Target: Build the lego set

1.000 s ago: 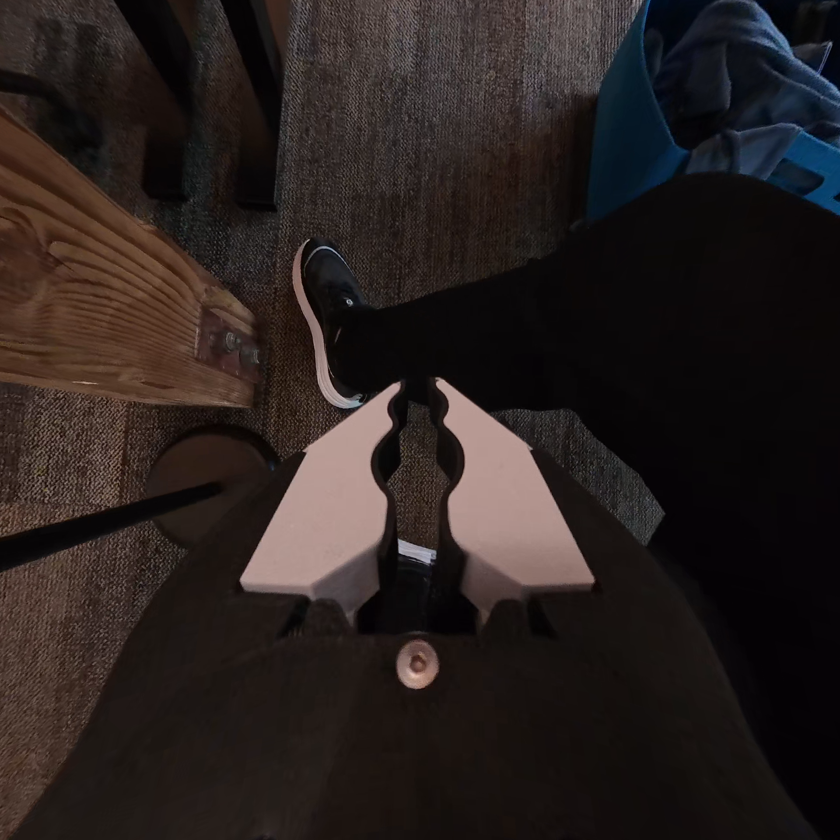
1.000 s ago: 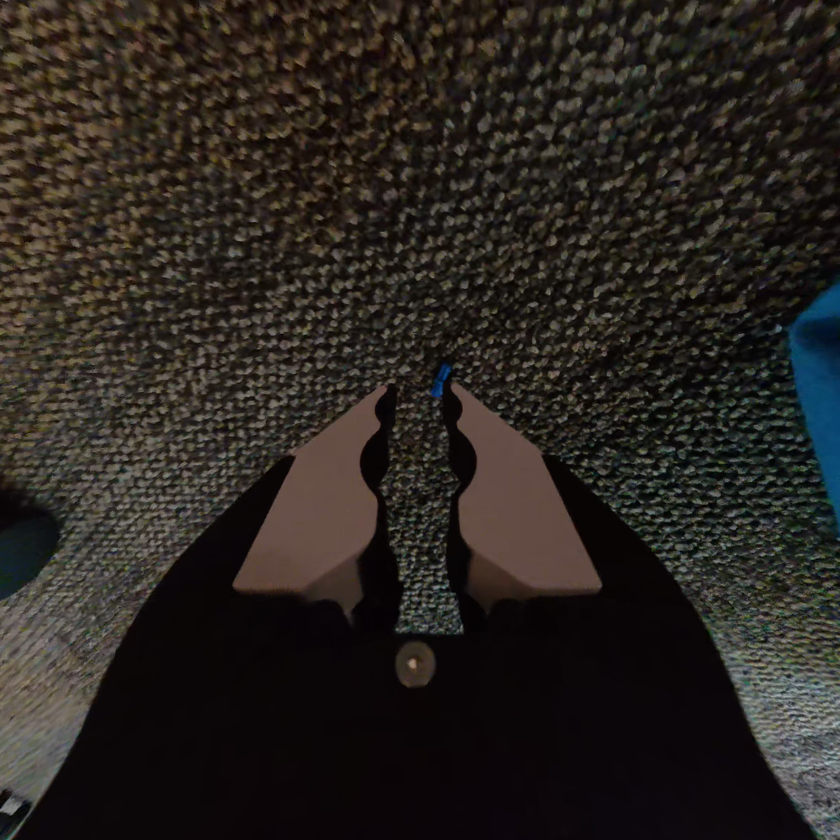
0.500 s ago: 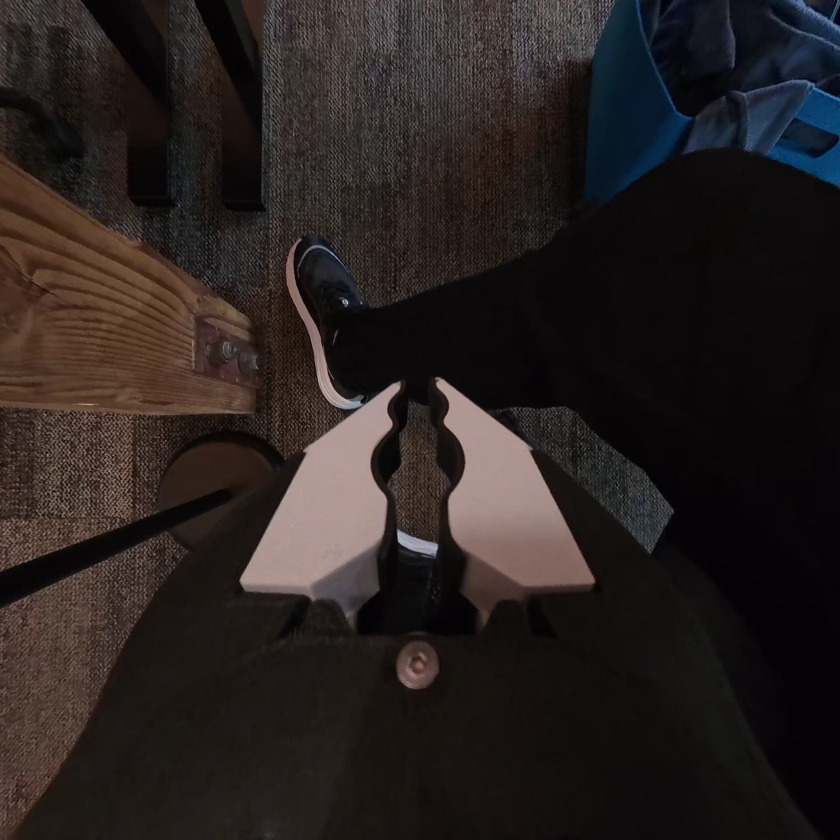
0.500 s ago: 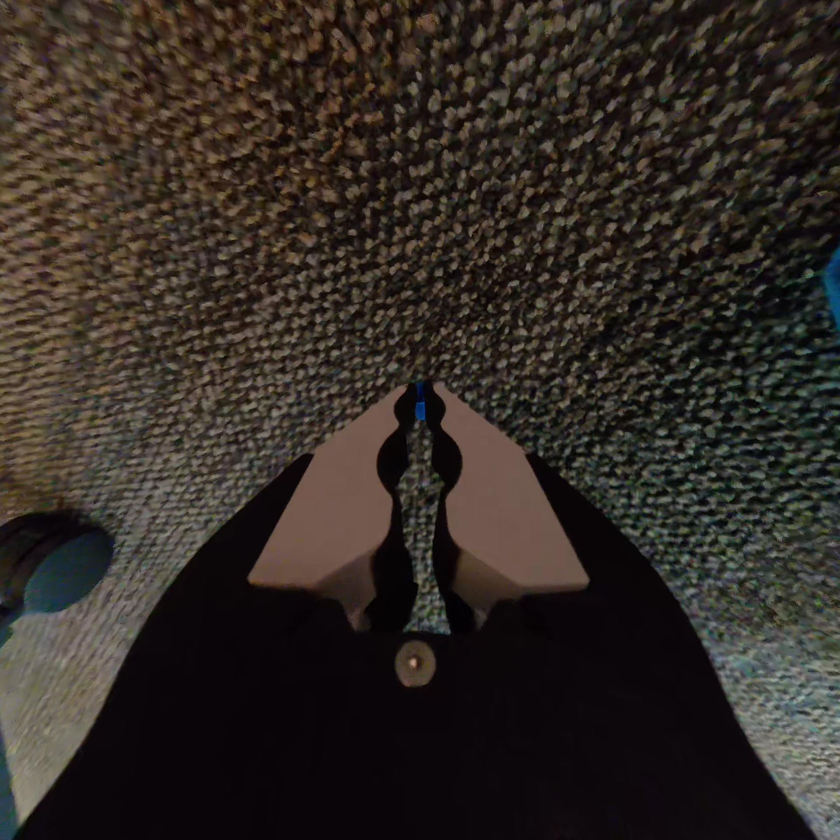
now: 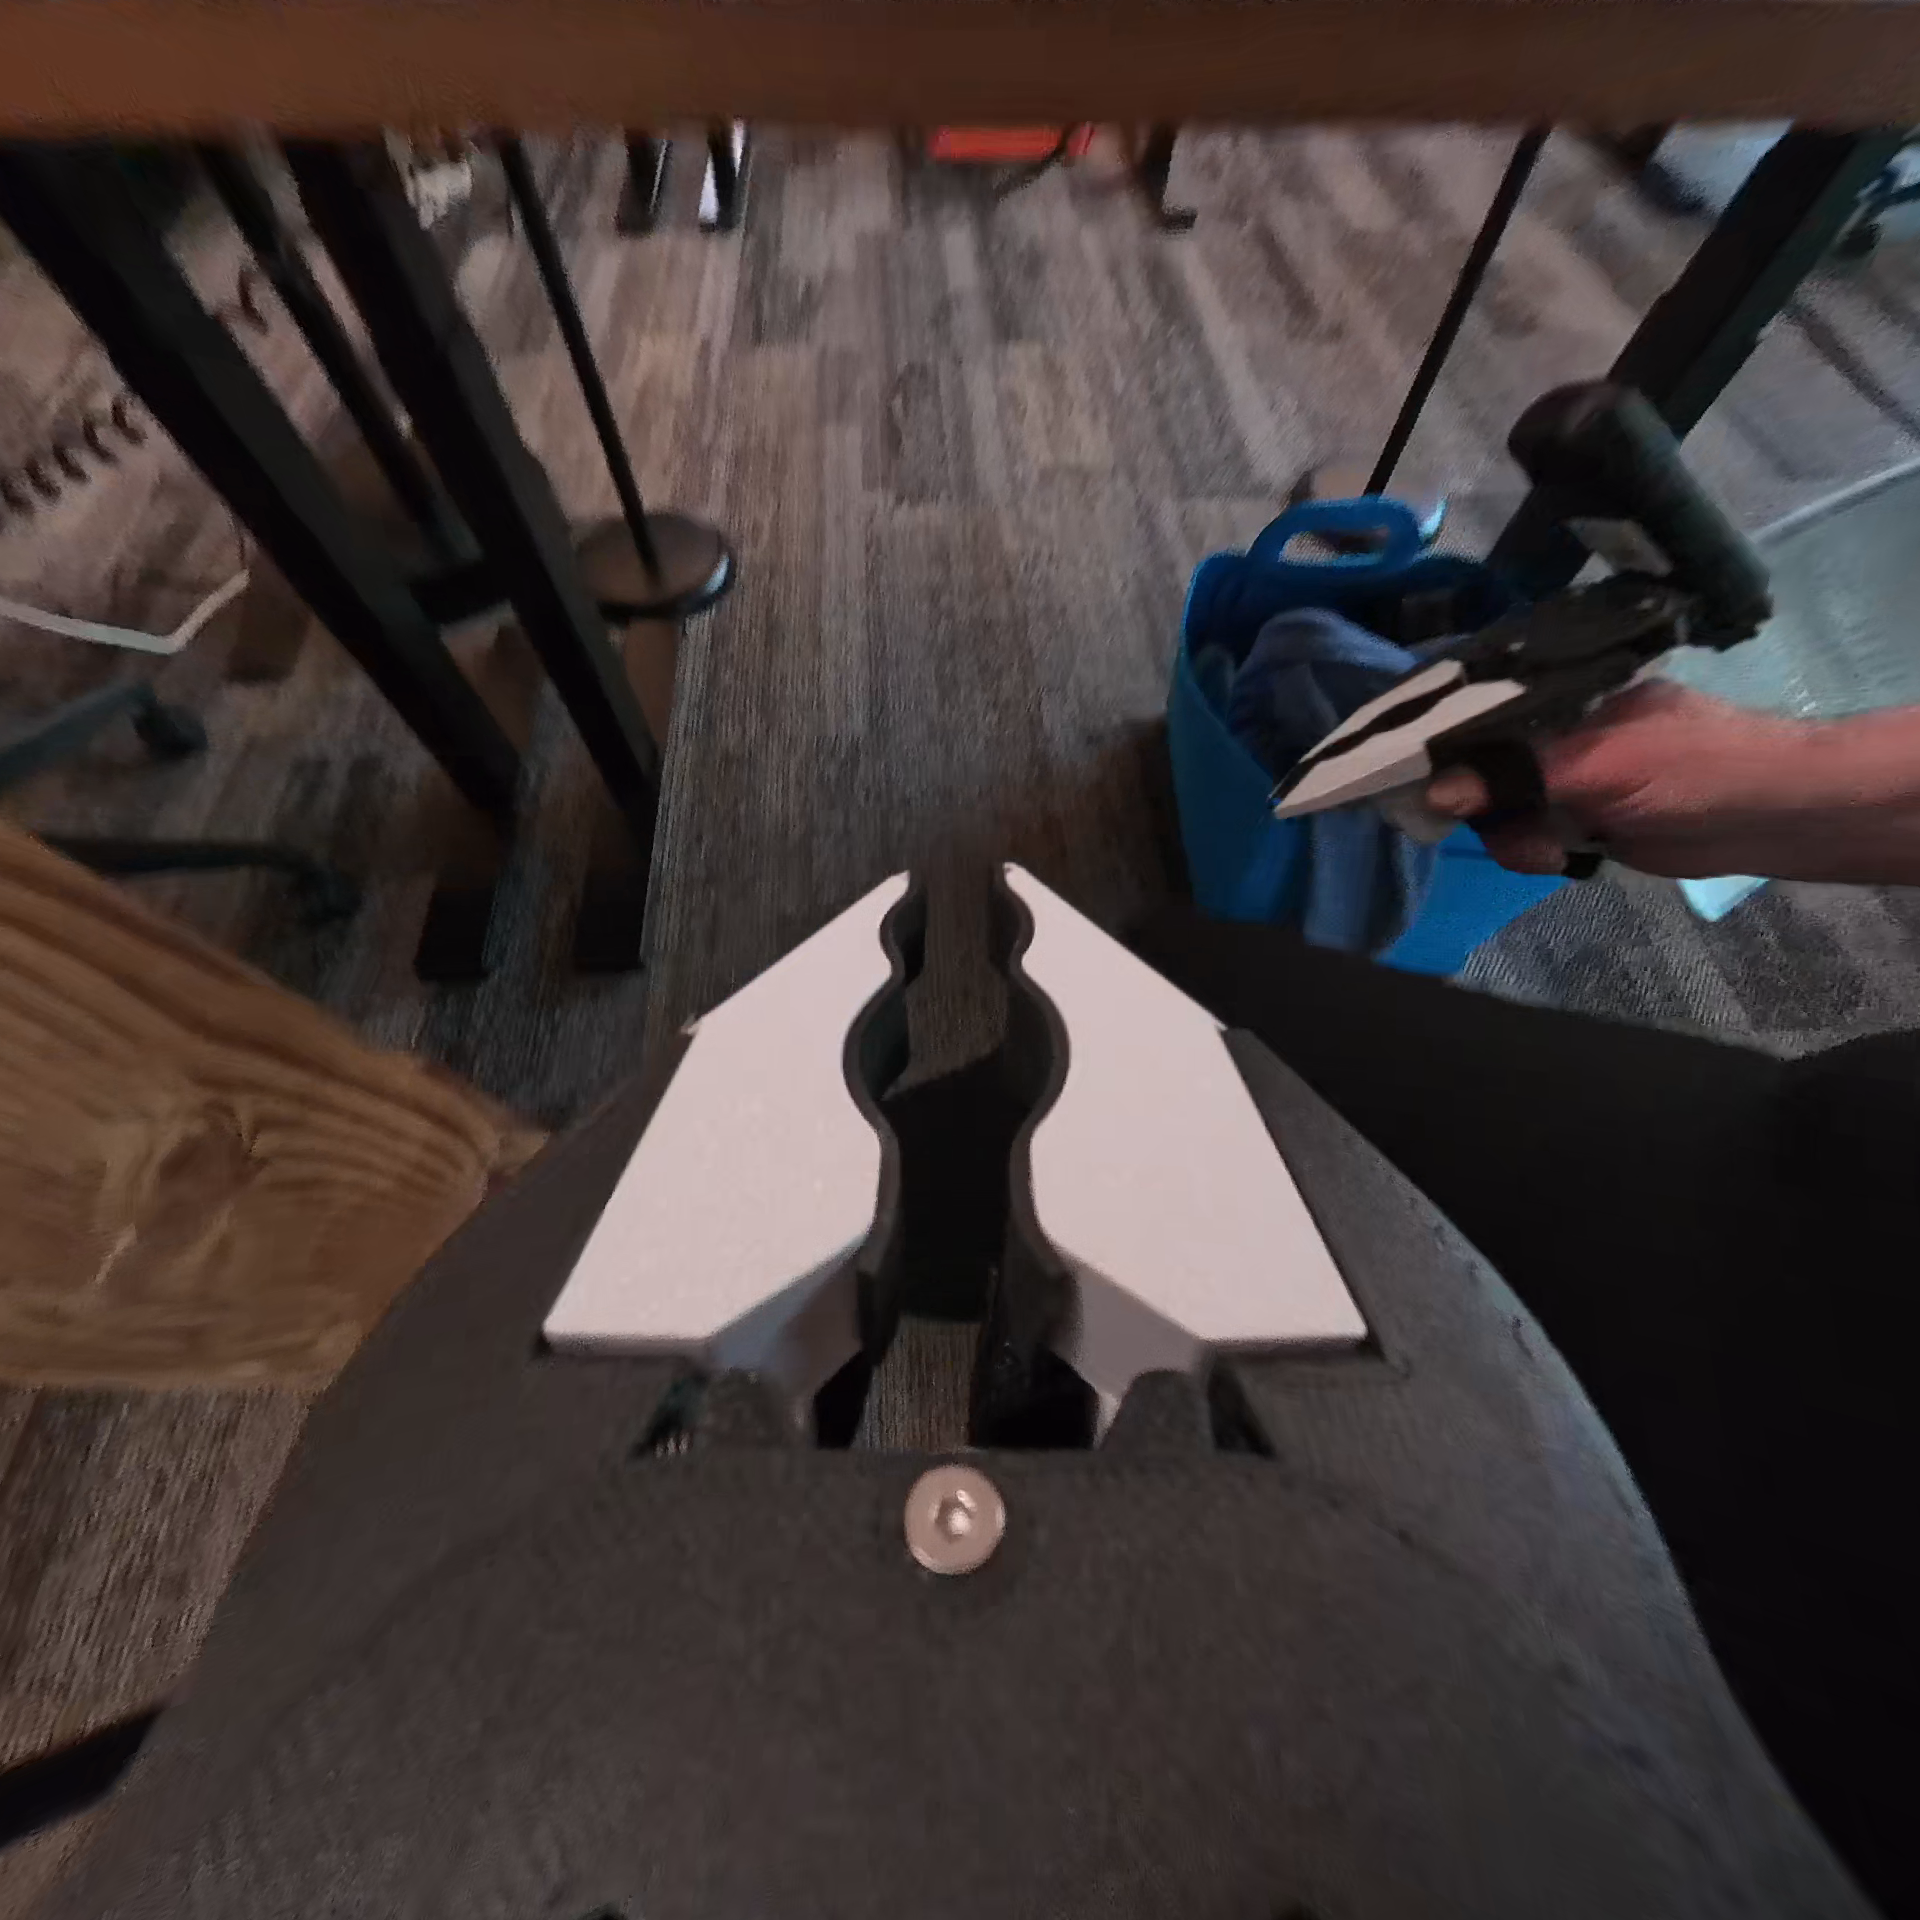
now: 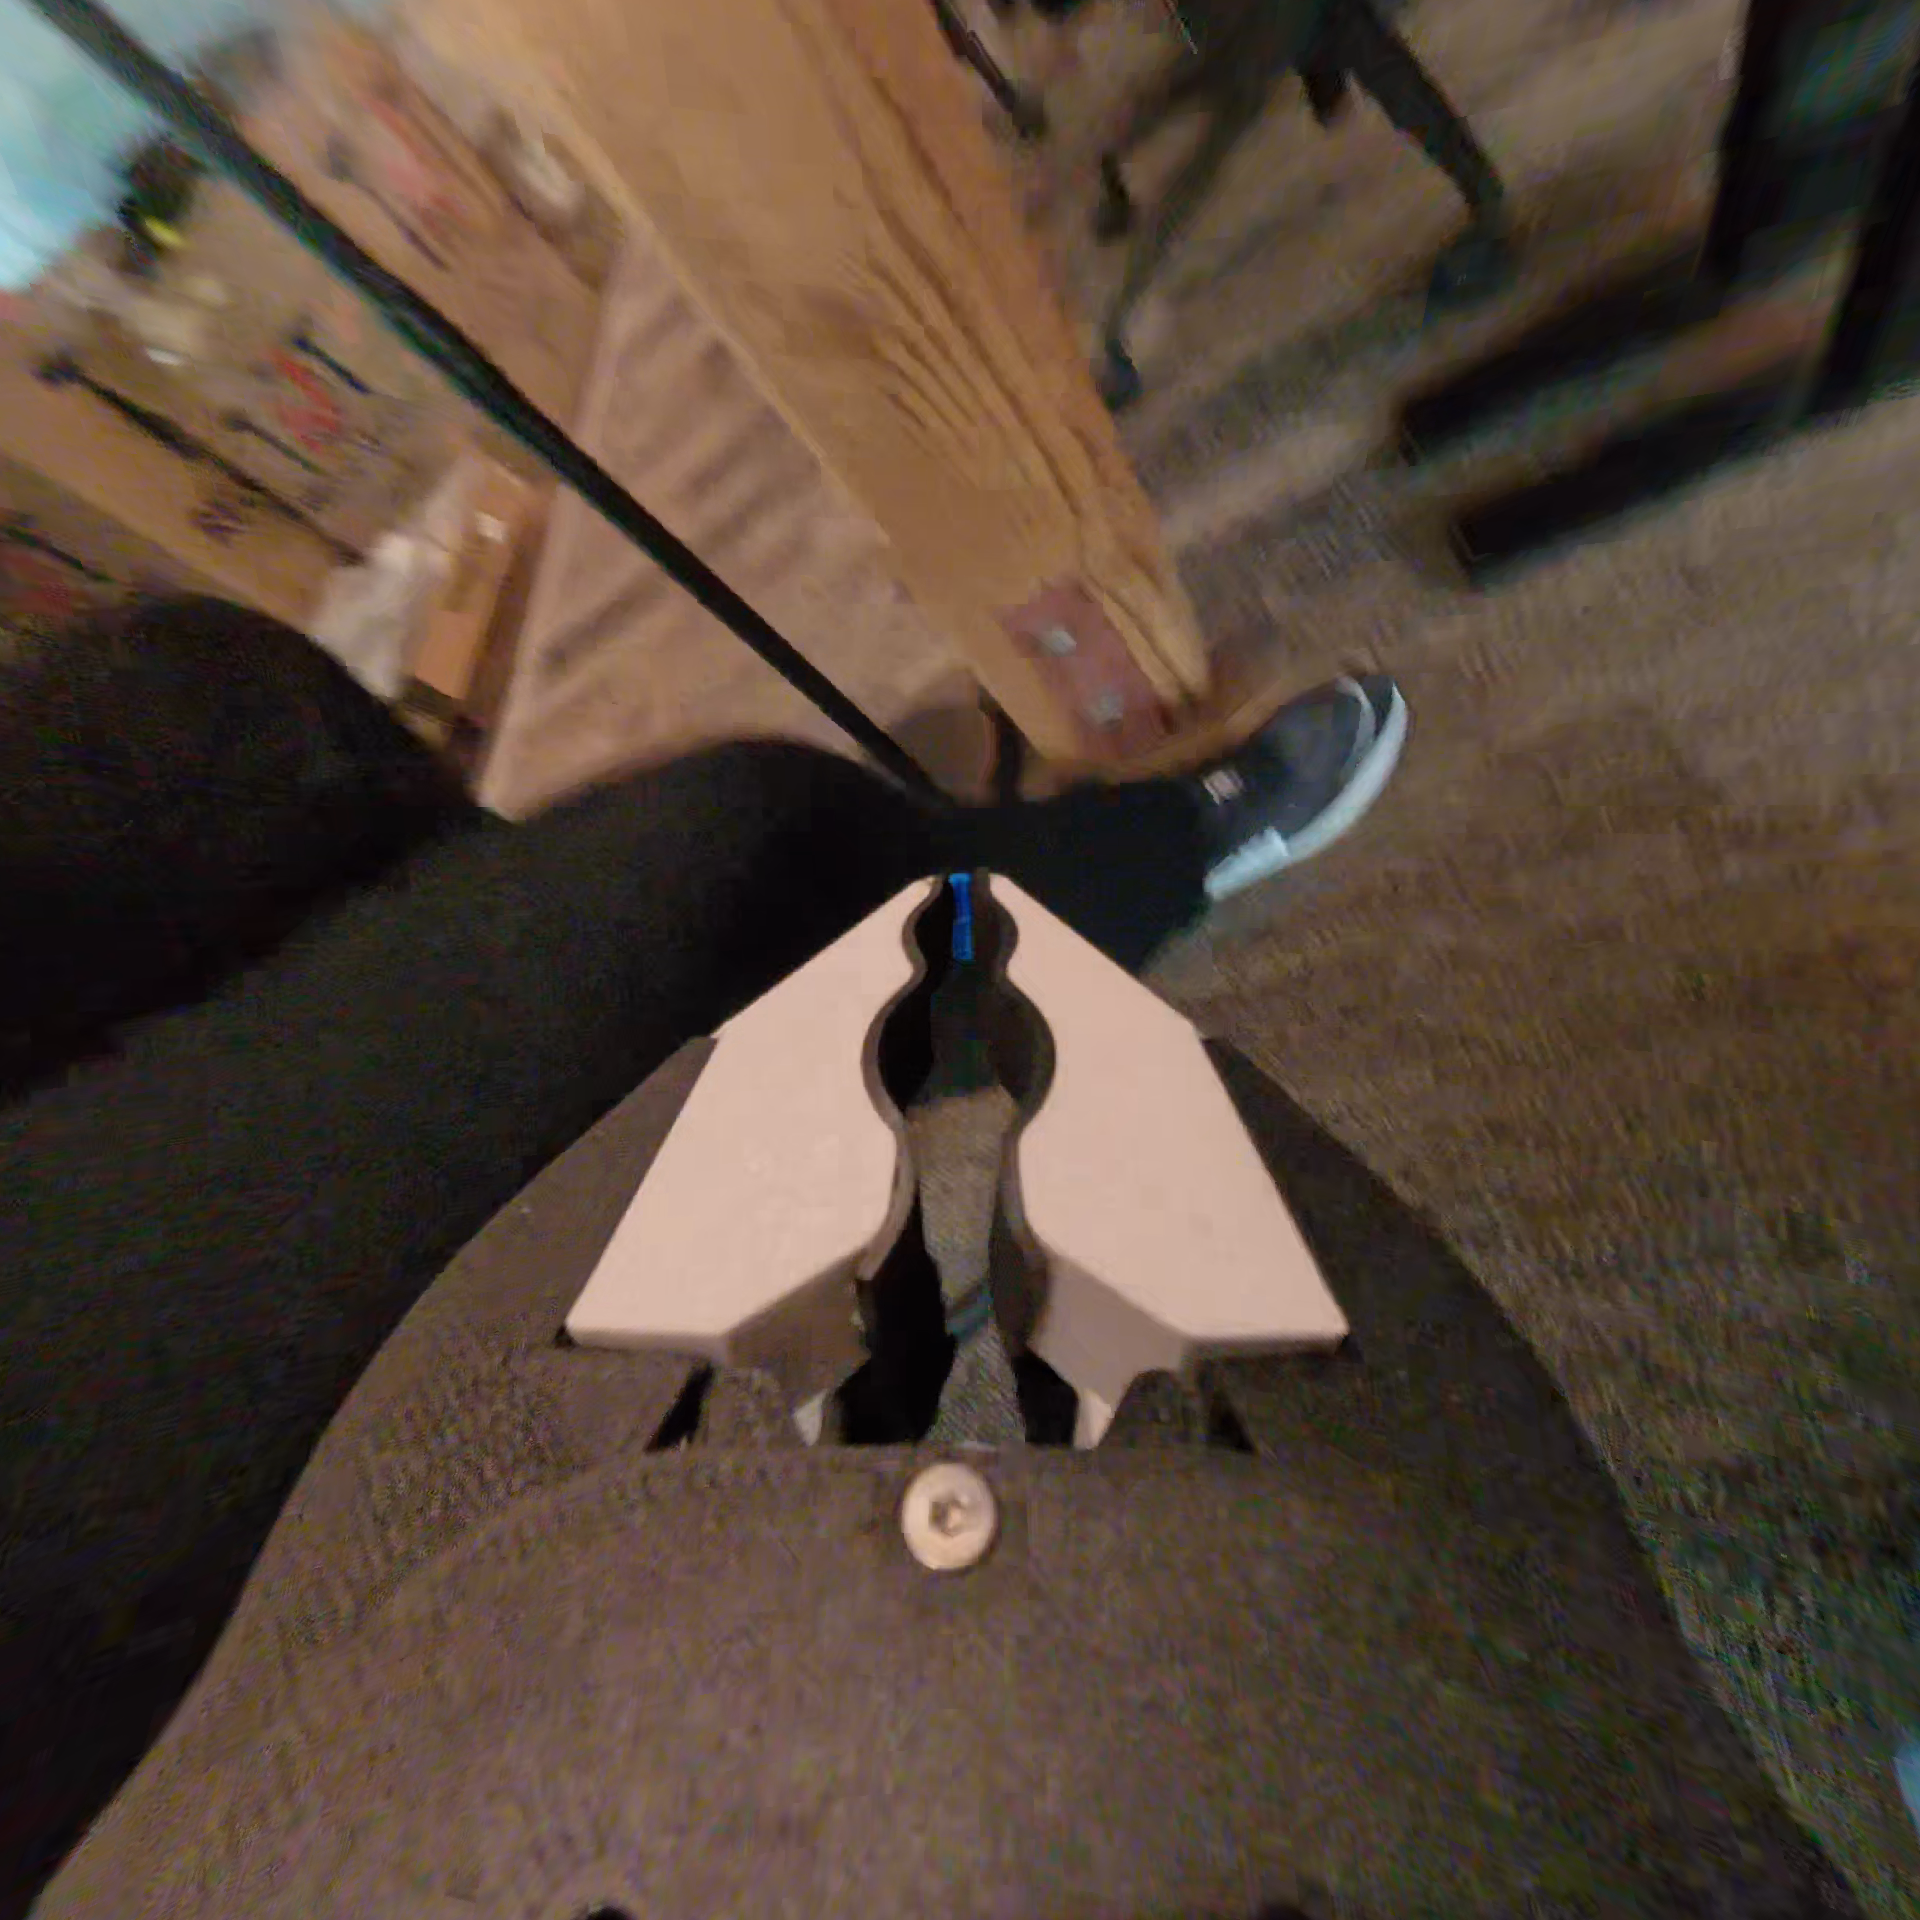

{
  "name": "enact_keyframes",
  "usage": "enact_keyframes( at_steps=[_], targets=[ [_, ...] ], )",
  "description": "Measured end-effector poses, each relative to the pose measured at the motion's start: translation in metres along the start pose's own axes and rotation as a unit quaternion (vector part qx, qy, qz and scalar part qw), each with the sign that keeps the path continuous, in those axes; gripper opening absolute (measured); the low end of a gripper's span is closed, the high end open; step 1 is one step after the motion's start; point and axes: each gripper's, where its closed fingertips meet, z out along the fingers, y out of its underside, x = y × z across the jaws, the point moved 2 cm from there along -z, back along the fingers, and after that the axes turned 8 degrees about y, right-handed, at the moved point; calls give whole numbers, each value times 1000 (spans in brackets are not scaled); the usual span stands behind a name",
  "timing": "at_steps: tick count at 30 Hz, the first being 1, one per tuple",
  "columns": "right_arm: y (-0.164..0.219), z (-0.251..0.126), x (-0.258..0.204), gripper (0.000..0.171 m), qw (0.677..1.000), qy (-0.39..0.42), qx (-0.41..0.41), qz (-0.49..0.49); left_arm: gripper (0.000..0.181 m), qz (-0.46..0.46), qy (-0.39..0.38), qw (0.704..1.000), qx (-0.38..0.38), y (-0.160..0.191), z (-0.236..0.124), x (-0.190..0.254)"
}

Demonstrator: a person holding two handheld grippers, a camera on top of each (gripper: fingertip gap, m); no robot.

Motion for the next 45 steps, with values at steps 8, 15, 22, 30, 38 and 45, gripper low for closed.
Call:
enact_keyframes(
  at_steps=[8, 15, 22, 30, 38, 45],
  targets=[
    [-160, -119, -146, 1, 980, -15, 106, -168, 12, 110, -2, 990, 91, -80, -44, 29],
    [-287, -169, -95, 1, 944, 101, 194, -247, 14, 168, 5, 978, 126, -130, -41, -2],
    [-355, -191, 59, 1, 940, 107, 239, -219, 17, 192, 117, 964, 144, -187, 54, -27],
    [-347, -200, 94, 0, 923, 160, 272, -222, 19, 249, 191, 940, 133, -255, 178, -19],
    [-348, -211, 90, 0, 928, 114, 301, -188, 19, 274, 228, 932, 67, -294, 250, 7],
    [-350, -224, 92, 0, 928, 76, 334, -143, 18, 337, 216, 915, -43, -280, 324, 14]
  ],
)
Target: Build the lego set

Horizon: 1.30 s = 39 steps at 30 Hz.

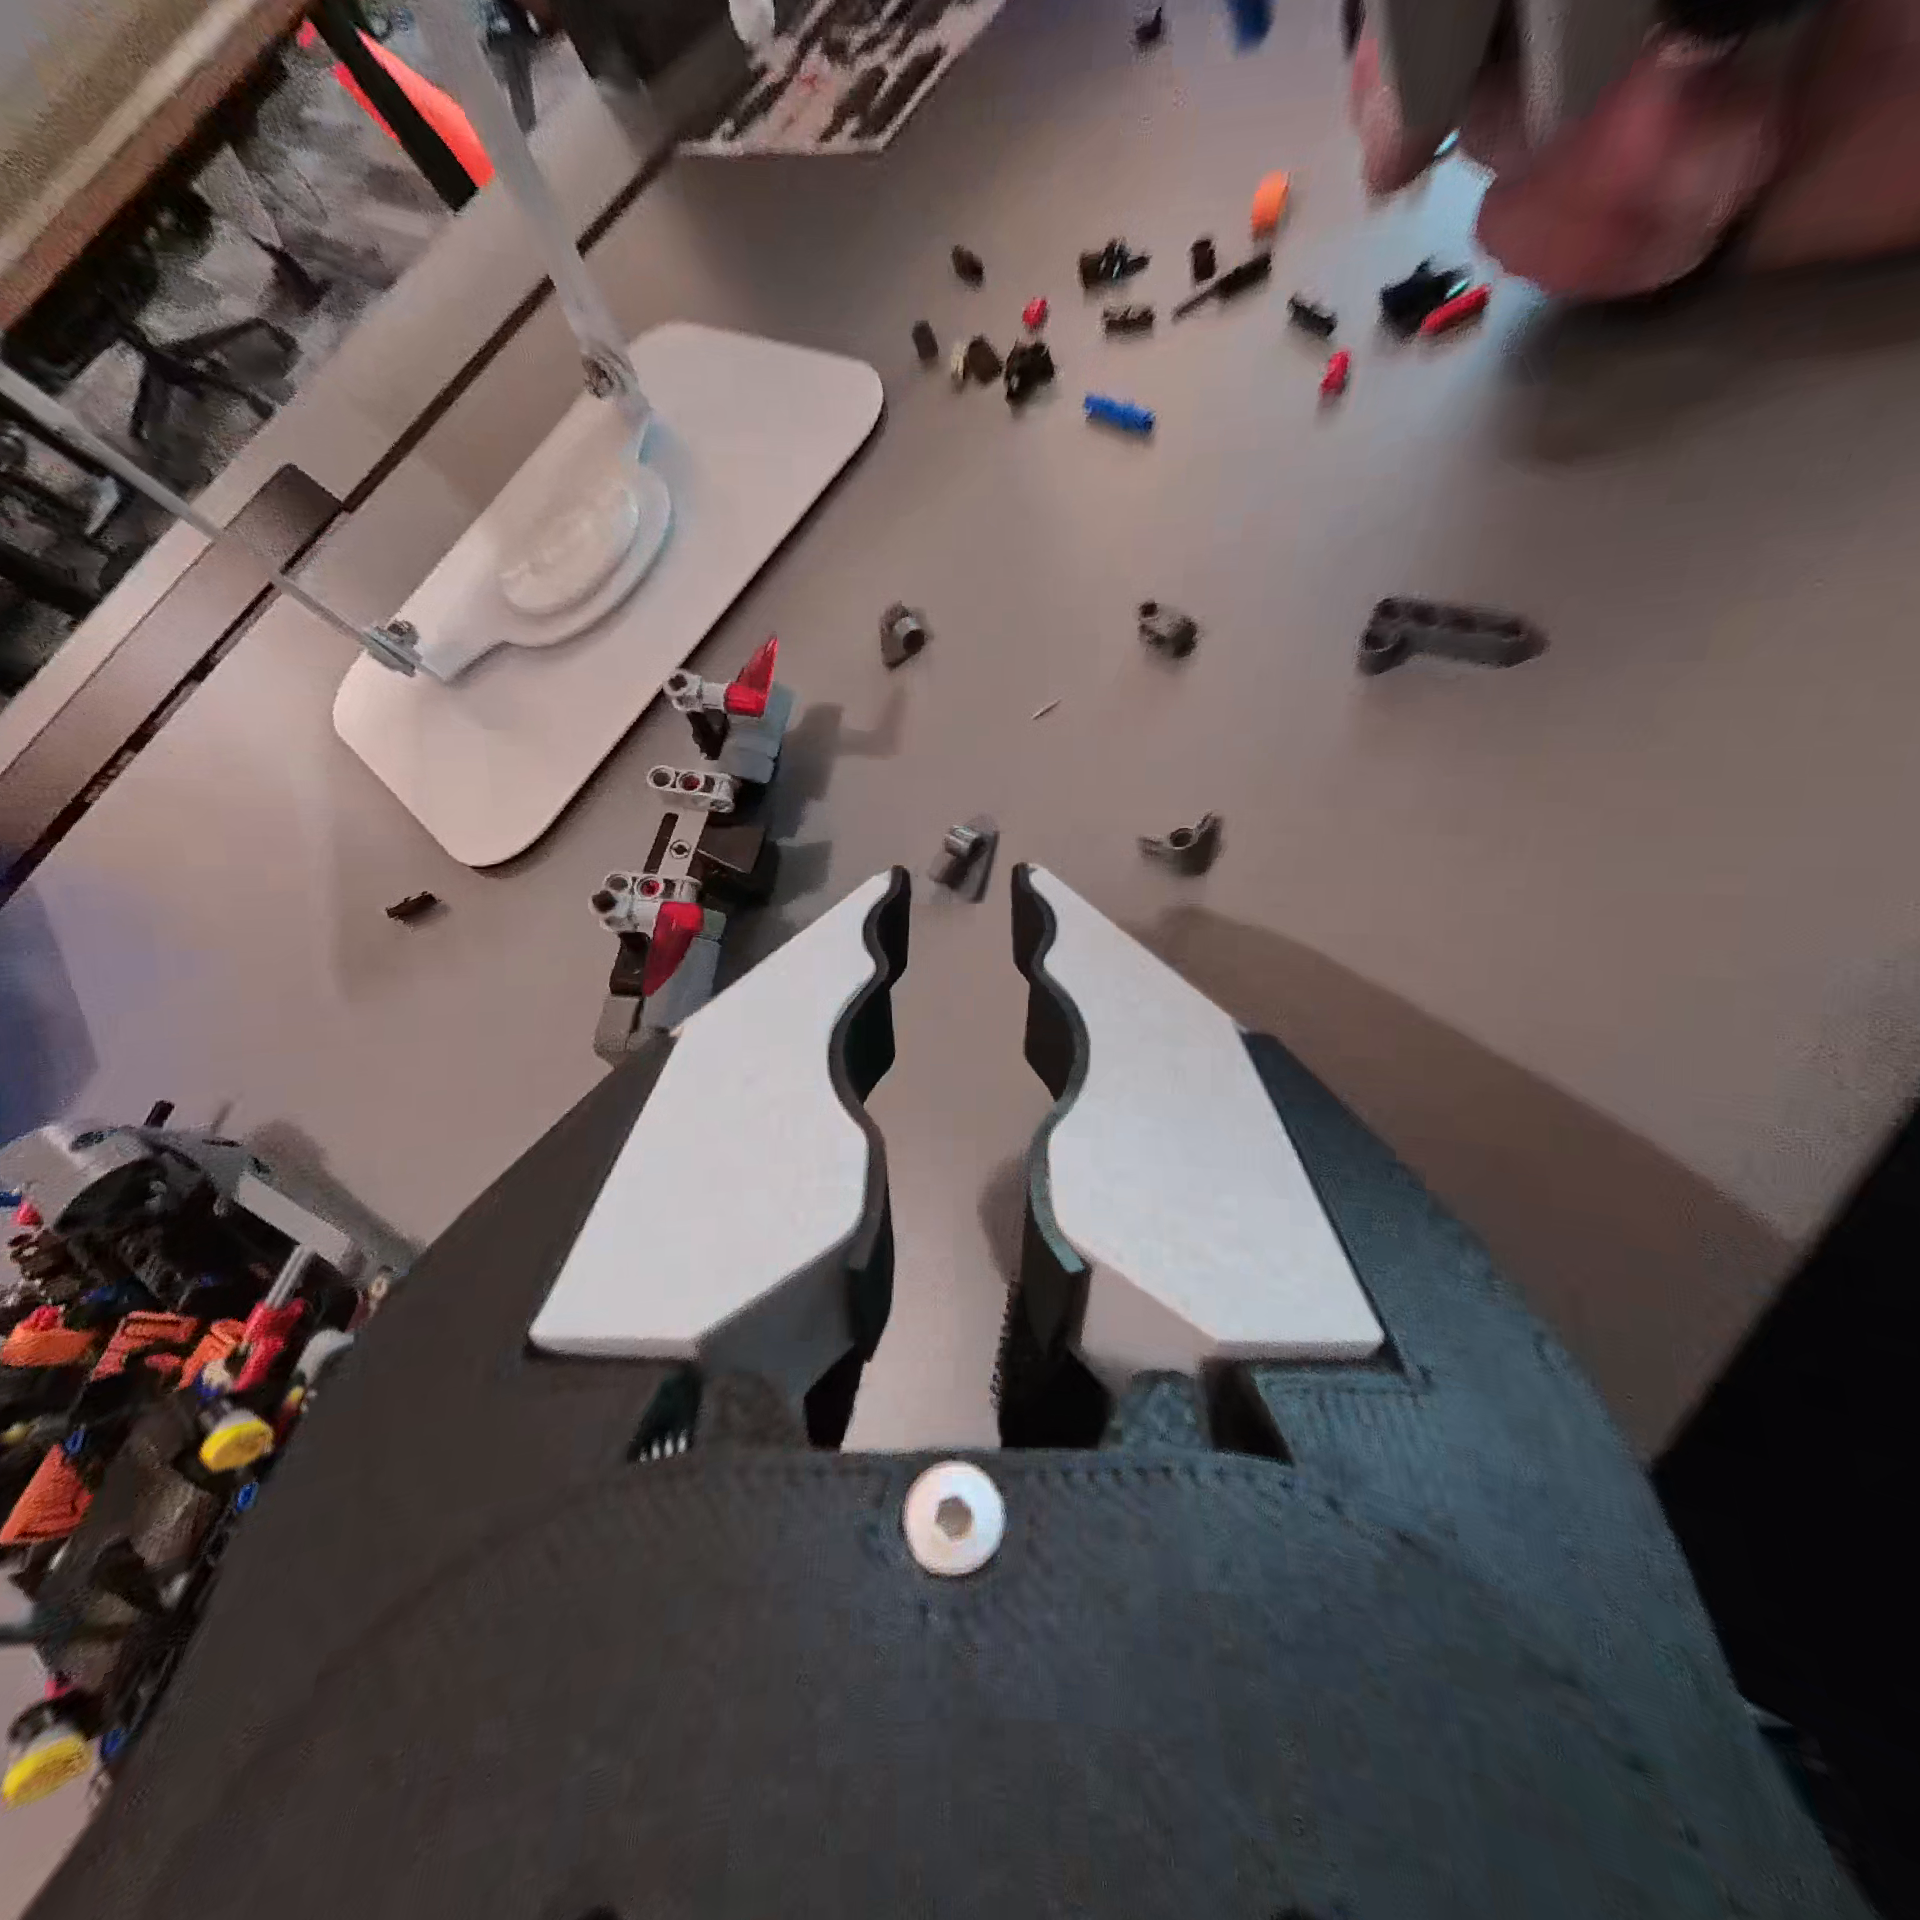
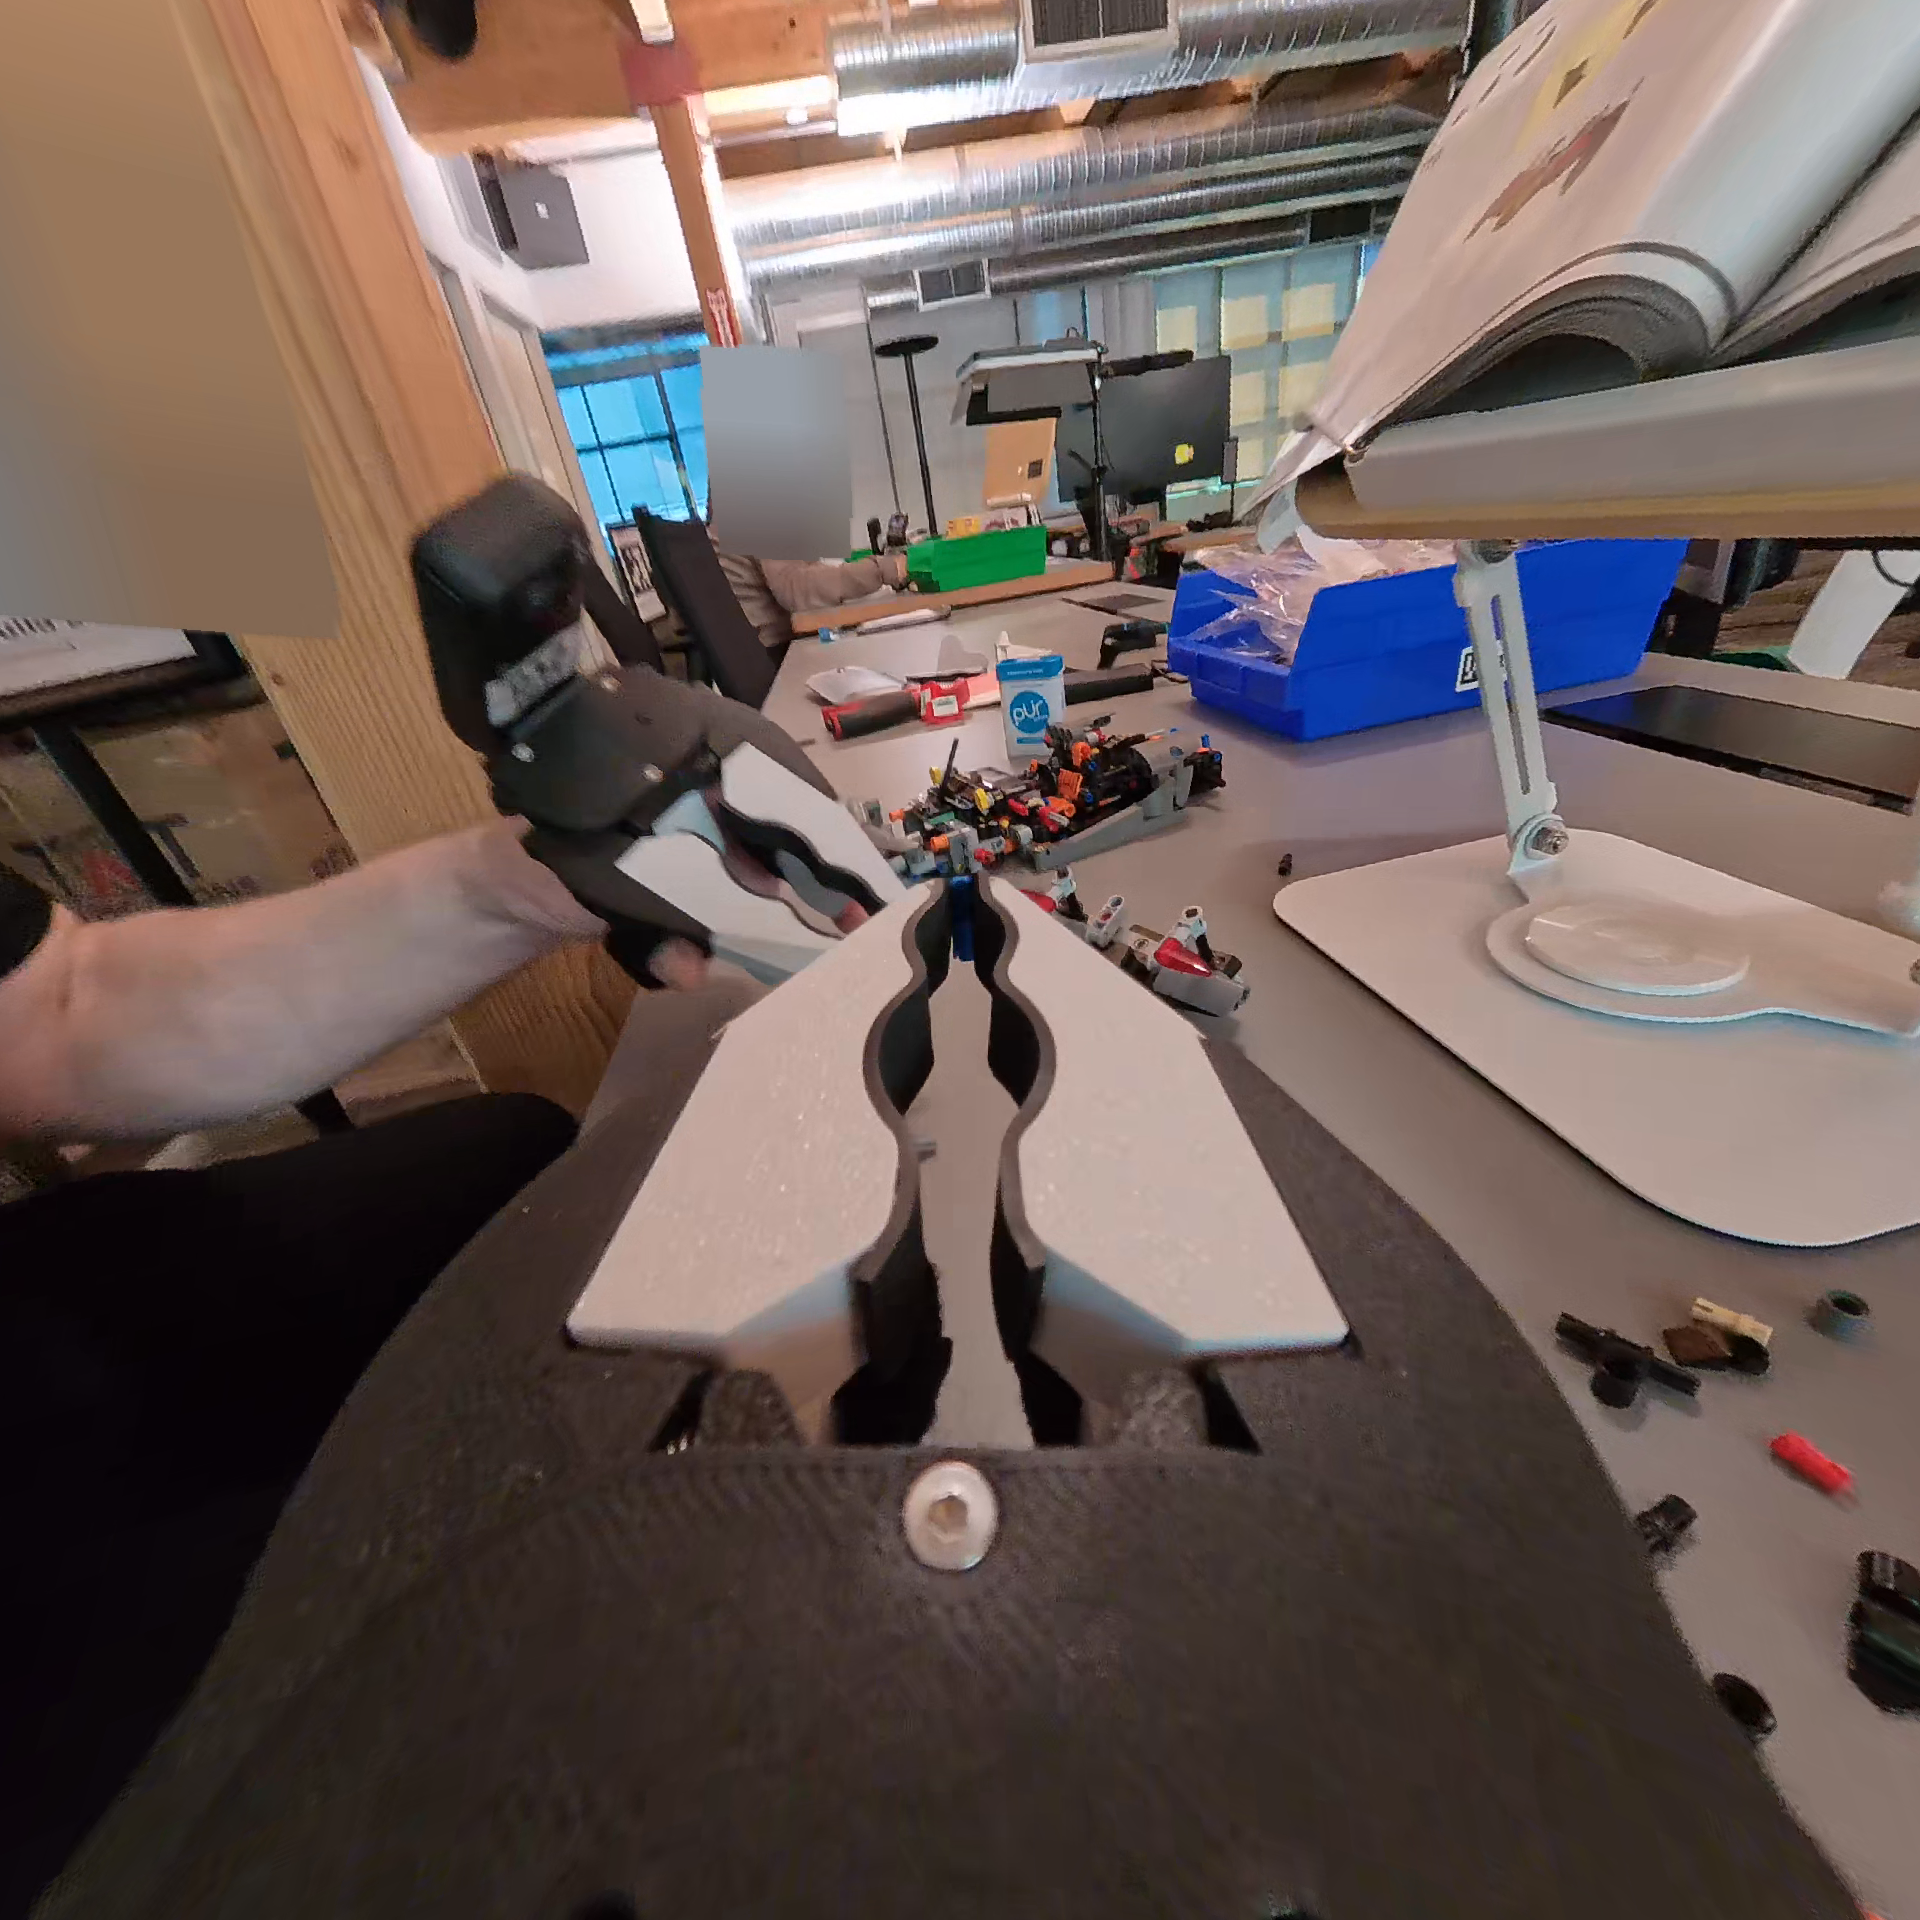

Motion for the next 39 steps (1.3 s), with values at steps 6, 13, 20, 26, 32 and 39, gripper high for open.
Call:
enact_keyframes(
  at_steps=[6, 13, 20, 26, 32, 39],
  targets=[
    [-4, -4, 0, 0, 999, -15, 16, 24, 17, -21, 8, 998, -53, 18, 27, -8],
    [-8, -8, 6, 0, 998, -23, 34, 53, 17, -28, 2, 998, -63, 21, 32, -8],
    [-12, -12, 9, 0, 995, -28, 54, 82, 19, -4, 64, 998, 0, -20, 33, 5],
    [-15, -14, 11, 0, 992, -31, 67, 101, 18, 25, 61, 998, -12, -32, 50, -5],
    [-15, -14, 14, 0, 992, -21, 67, 106, 16, 27, 68, 997, 3, -44, 52, -8],
    [-16, -8, 24, 1, 970, -35, 65, 230, 19, 56, 34, 990, 128, -98, 41, 6]
  ],
)
